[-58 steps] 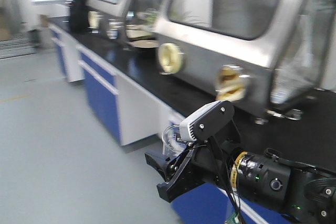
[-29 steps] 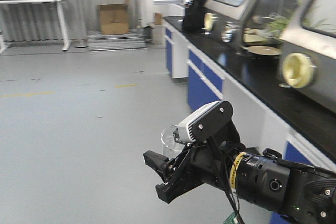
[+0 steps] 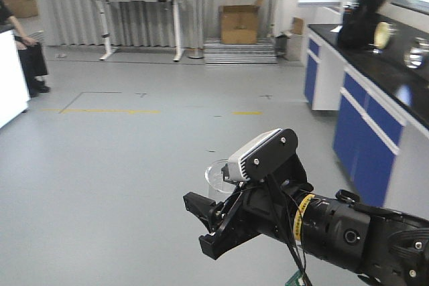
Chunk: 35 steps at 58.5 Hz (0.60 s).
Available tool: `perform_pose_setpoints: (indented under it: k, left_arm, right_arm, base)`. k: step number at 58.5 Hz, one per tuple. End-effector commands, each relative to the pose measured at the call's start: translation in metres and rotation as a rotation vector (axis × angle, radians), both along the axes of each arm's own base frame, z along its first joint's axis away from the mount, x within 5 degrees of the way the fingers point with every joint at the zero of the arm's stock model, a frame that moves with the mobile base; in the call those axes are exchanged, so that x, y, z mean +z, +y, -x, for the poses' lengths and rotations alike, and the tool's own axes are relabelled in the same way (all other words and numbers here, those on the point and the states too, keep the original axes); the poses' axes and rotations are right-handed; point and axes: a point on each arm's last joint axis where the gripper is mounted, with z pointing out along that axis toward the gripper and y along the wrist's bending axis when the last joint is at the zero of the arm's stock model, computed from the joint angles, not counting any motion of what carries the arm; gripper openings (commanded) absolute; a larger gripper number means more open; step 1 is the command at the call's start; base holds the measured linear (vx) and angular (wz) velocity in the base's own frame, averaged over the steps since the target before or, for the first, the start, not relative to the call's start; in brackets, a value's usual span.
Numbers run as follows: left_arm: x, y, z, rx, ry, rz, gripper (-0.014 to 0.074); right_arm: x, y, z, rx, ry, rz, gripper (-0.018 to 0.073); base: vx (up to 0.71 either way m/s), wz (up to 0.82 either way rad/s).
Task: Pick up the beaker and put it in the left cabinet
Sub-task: 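Hold the beaker in the right gripper while the base turns away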
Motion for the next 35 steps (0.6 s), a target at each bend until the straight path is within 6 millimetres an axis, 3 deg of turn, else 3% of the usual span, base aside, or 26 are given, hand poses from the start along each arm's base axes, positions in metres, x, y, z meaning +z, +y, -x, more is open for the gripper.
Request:
perform_pose_setpoints:
  k: [1, 18, 35]
  left_arm:
    - [0.0025, -0.0001, 0.0015, -0.004, -0.076, 0.015, 0.0001]
    - [0.0025, -0.0001, 0.0015, -0.004, -0.076, 0.015, 0.0001]
    - [0.0025, -0.0001, 0.0015, -0.004, -0.076, 0.015, 0.0001]
  right_arm:
    - [0.0280, -0.0002, 0.0058, 0.030, -0.078, -0.077, -0.0006]
    - [0.0280, -0.0002, 0.0058, 0.030, -0.078, -0.077, -0.0006]
    - [0.0280, -0.0002, 0.0058, 0.030, -0.078, -0.077, -0.0006]
  base:
    - [0.33, 0.43]
    - [0.37, 0.28]
    - [0.43, -0.04]
